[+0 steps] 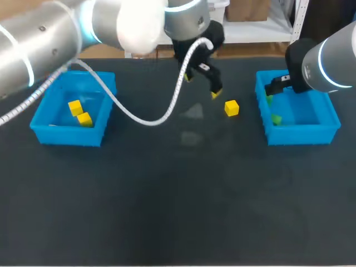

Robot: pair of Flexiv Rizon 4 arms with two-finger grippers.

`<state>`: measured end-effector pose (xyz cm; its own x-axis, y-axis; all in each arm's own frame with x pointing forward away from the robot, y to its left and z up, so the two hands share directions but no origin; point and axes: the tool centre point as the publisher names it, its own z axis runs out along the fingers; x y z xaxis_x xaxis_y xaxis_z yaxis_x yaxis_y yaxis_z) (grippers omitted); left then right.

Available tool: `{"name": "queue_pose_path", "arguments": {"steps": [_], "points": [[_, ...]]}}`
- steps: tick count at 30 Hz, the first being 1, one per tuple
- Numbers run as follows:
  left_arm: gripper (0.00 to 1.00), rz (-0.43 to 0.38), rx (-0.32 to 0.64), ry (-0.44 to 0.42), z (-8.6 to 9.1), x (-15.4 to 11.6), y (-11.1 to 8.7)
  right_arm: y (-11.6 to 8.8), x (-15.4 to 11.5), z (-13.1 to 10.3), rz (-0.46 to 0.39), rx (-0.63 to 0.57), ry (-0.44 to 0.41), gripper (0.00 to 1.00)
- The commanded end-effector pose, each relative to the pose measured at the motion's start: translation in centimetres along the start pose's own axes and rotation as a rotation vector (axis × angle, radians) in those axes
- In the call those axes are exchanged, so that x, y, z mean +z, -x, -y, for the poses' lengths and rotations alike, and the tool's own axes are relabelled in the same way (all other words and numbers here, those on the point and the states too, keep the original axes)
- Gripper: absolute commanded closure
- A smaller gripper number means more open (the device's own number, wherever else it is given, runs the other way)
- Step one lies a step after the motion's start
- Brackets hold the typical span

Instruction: Put the green cubes in the right bin and the yellow cubes in the left bin.

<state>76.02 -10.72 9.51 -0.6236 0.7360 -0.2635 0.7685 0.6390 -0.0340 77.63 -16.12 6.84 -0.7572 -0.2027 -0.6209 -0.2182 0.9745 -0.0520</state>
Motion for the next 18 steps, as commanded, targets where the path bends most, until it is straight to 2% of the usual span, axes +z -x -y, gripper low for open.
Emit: {"name": "queue_pose_path", "arguments": {"steps": [1,8,18], "points": [[0.00,0.073,0.204,-0.079,0.7,1.9,0.8,-0.1,0.0,0.0,0.004,0.000,-0.001,0.00],[0.00,0.058,0.282,-0.066,1.5,5.0,2.2,-0.1,0.0,0.0,0.004,0.000,-0.001,0.00],[0.00,0.019,0.270,-0.024,1.0,7.7,4.6,-0.1,0.0,0.0,0.004,0.000,-0.001,0.00]]}}
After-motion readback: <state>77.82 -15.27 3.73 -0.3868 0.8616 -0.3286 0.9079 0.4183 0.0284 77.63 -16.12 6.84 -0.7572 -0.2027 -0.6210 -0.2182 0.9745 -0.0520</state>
